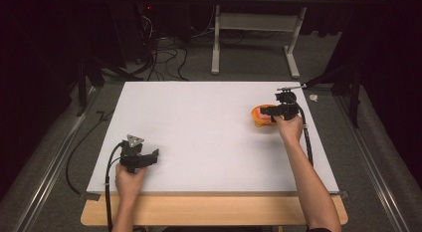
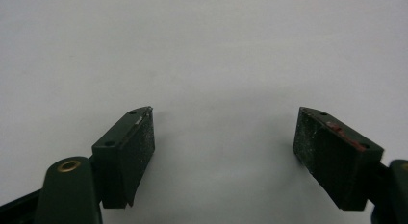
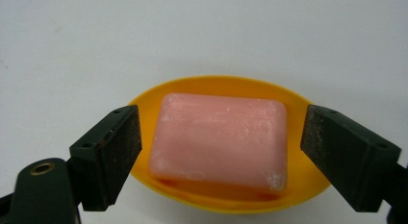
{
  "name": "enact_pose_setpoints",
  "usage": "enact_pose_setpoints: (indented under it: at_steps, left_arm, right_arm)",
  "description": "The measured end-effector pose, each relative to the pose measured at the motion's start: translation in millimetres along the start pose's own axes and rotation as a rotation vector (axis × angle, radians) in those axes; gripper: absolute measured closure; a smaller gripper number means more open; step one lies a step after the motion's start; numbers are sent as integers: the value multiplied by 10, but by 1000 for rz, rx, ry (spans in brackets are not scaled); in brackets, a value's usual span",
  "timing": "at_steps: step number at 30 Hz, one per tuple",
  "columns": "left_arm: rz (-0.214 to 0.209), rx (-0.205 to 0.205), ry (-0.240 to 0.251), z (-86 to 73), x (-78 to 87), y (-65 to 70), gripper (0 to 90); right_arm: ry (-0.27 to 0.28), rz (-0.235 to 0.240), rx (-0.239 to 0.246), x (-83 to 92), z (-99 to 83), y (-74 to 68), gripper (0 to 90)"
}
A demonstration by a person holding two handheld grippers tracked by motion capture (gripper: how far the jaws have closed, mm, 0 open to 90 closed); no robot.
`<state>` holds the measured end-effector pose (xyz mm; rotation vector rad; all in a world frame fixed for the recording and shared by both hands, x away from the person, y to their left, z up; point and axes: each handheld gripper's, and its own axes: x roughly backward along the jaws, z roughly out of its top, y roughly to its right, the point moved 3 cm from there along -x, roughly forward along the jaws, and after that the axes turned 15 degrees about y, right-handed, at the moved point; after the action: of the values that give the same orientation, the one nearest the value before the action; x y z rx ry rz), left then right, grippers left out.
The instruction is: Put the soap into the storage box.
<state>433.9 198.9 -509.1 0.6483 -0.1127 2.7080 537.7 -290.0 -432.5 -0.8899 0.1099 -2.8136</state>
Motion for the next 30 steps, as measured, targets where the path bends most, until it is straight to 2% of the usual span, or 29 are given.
enact_pose_setpoints:
  at_steps: [10,16,23,30]
  left_arm:
    - [0,-1,-2,1,1,0,225]
    - [0,-1,-2,1,1,0,225]
    - [0,-1,-2,0,1,1,225]
    - [0,-4,-2,0,3,0,225]
  right_arm:
    - [39,32,20,164,54,-31,162]
    - [88,60,32,288,51,-33,174]
    - [120,75,29,406,51,-10,177]
    - [158,105,64,592,77,-80,178]
